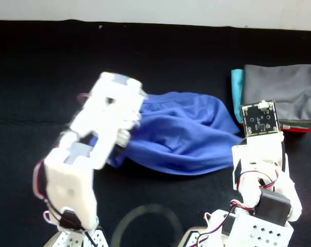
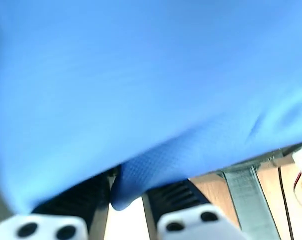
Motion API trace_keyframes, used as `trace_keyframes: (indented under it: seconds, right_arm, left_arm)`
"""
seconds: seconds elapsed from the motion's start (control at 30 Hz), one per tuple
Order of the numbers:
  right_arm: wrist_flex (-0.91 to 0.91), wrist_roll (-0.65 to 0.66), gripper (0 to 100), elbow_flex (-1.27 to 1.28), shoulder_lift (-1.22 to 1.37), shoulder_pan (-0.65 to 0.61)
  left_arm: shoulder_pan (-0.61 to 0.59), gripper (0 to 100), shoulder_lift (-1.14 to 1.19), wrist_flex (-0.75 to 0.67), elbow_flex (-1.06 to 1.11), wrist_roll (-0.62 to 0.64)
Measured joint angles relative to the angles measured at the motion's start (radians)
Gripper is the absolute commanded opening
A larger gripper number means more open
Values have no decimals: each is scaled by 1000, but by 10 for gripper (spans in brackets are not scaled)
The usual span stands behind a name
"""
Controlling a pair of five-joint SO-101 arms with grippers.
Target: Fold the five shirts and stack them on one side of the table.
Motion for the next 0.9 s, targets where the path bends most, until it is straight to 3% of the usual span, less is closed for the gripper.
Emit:
trace_keyframes:
  seconds: [0.2, 0.43, 0.63, 0.9]
  right_arm:
    - [-63, -130, 87, -29, 157, -8]
    - [31, -287, 87, -437, 603, -276]
    - [98, -353, 87, -893, 1051, -551]
    - [155, -353, 107, -1330, 1594, -753]
  left_arm:
    - [-316, 8, -212, 2, 3, -184]
    - [-543, 8, -334, 8, 92, -379]
    - [-700, 9, -261, 8, 104, -405]
    - [-804, 10, -163, 8, 81, -405]
